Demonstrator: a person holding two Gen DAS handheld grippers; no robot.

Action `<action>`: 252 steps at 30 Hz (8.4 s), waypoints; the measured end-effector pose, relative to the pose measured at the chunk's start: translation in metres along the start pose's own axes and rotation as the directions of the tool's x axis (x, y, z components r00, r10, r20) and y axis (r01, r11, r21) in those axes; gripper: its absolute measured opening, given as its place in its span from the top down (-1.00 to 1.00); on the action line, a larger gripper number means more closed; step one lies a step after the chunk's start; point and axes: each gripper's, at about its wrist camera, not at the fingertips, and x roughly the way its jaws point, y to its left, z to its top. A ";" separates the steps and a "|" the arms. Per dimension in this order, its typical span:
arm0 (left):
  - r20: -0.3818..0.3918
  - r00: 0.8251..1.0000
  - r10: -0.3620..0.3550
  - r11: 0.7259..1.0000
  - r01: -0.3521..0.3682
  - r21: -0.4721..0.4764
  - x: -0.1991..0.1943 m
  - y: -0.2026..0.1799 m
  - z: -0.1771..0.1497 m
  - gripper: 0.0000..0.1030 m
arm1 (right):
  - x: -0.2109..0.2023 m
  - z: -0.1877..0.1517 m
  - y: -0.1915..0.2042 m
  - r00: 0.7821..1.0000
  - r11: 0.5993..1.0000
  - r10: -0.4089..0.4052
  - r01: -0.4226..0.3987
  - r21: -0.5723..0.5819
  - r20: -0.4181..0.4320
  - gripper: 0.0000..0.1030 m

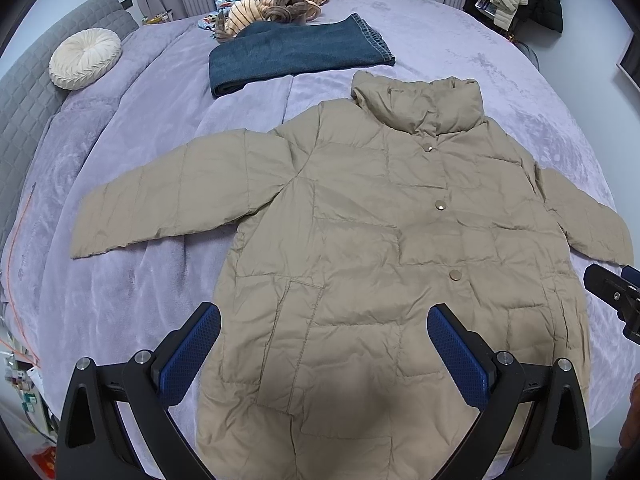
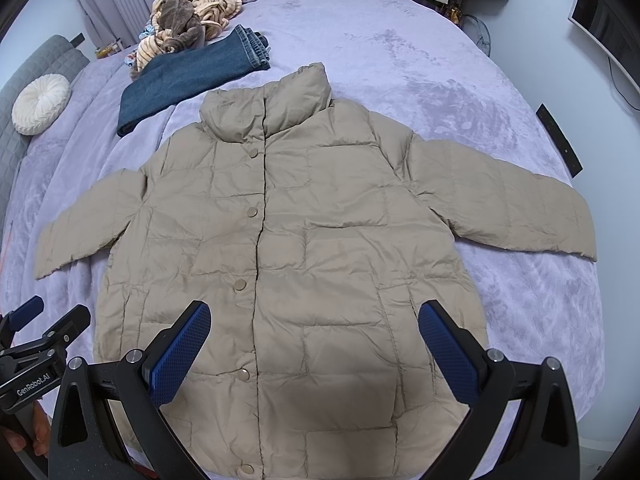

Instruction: Fold large clothes

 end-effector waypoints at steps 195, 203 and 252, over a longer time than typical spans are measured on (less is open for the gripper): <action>-0.075 0.993 -0.095 0.993 0.100 0.067 0.098 -0.164 0.079 -1.00 | 0.182 -0.031 -0.448 0.787 0.018 0.247 -0.587 0.809 0.565 -0.57; -0.007 0.999 -0.052 0.999 0.052 -0.004 0.090 -0.119 0.089 -1.00 | 0.162 0.024 -0.415 0.743 0.167 0.335 -0.652 0.740 0.579 0.89; 0.128 0.855 -0.502 0.797 0.515 -0.316 0.149 0.056 0.119 -1.00 | 0.167 0.146 0.022 0.843 0.843 0.538 -0.538 0.013 0.016 0.81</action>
